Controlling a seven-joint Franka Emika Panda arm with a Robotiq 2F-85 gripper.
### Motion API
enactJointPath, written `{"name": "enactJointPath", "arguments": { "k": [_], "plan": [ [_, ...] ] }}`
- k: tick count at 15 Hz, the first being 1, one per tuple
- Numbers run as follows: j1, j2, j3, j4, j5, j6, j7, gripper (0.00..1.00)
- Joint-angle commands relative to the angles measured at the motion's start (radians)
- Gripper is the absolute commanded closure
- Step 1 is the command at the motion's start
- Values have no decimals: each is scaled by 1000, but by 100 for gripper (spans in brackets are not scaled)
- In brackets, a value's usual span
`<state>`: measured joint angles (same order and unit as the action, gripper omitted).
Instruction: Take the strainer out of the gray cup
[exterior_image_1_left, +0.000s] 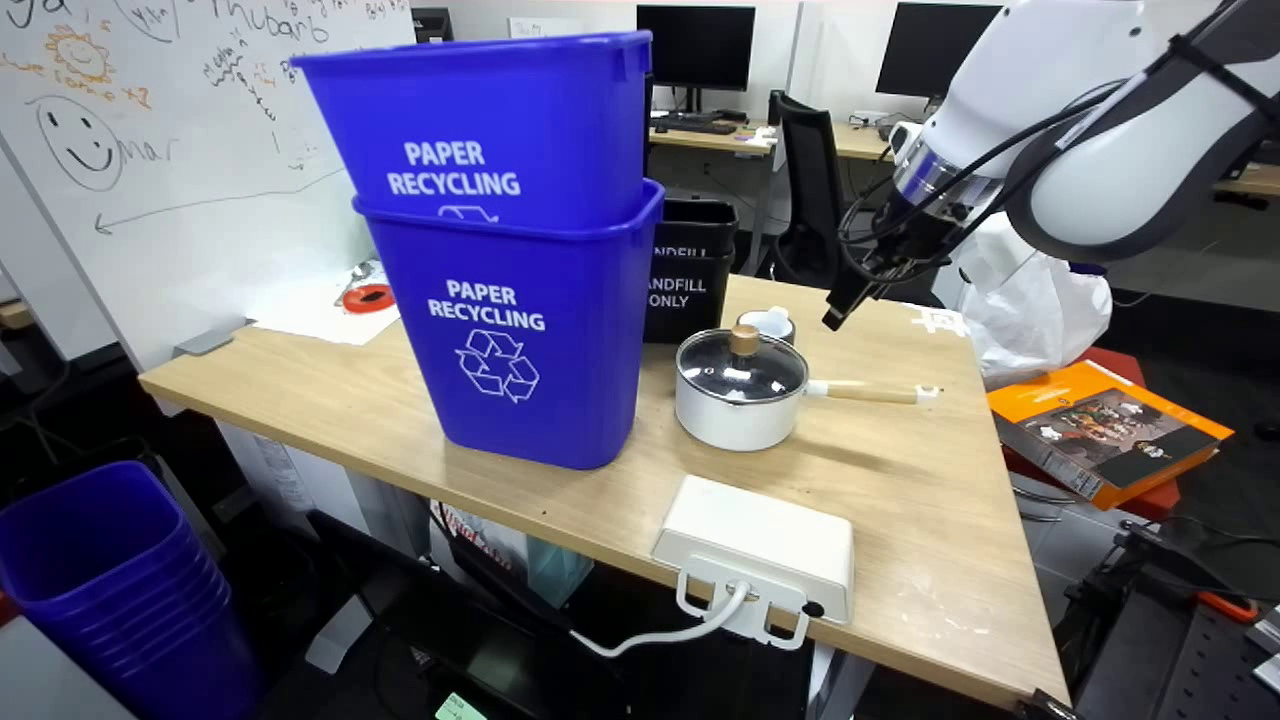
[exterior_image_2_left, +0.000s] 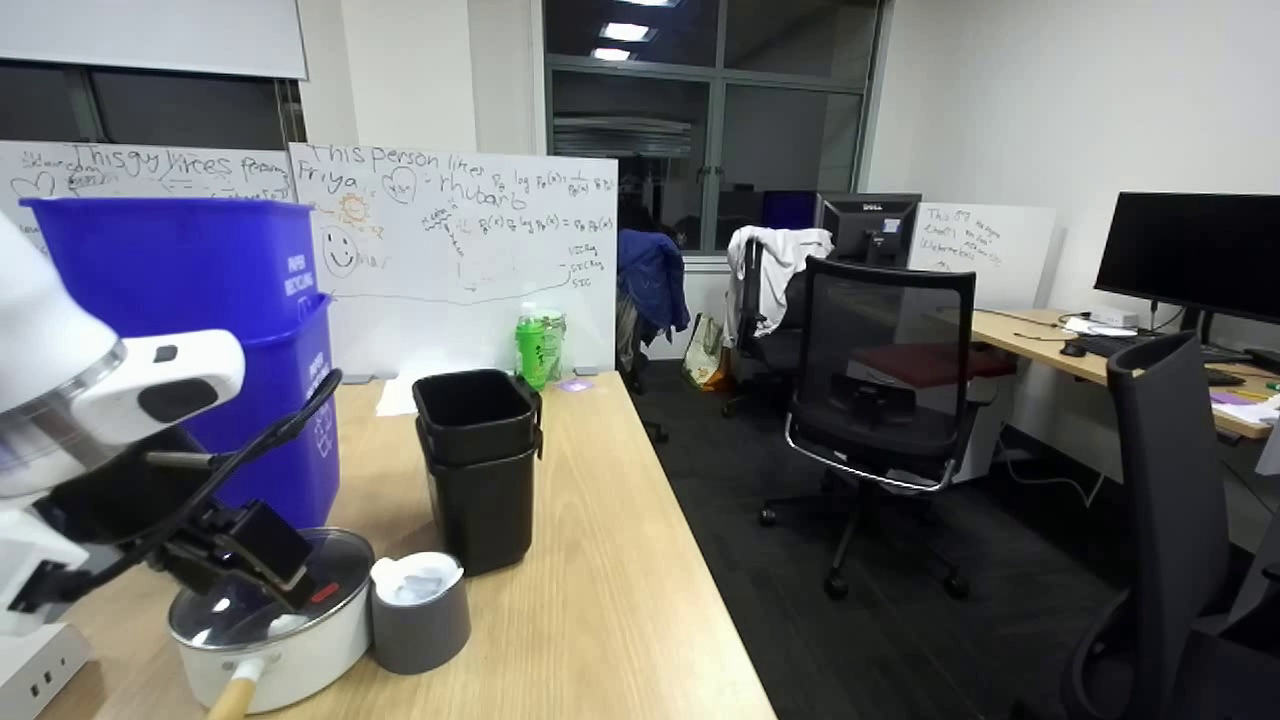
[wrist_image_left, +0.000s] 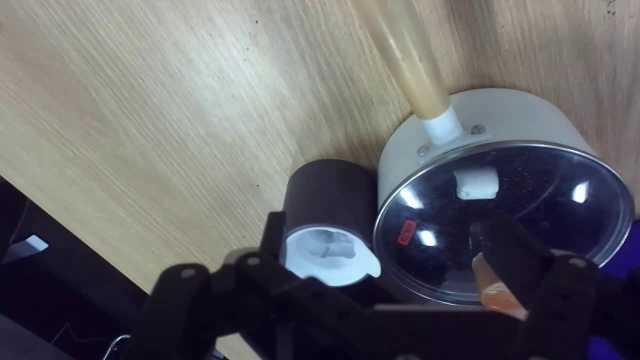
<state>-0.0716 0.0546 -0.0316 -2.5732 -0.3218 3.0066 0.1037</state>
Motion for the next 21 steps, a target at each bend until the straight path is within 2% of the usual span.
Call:
{"name": "enactJointPath", "arguments": {
  "k": [1, 7, 12, 16, 21],
  "plan": [
    [0, 0, 0, 0, 0, 0, 0, 0],
    [-1, 8, -2, 1, -5, 12, 2, 0],
    [0, 89, -26, 52, -62, 77, 12, 0],
    [26, 216, -86, 142, -113, 165, 20, 0],
    [124, 392, -218, 278, -104, 272, 16, 0]
  ]
}}
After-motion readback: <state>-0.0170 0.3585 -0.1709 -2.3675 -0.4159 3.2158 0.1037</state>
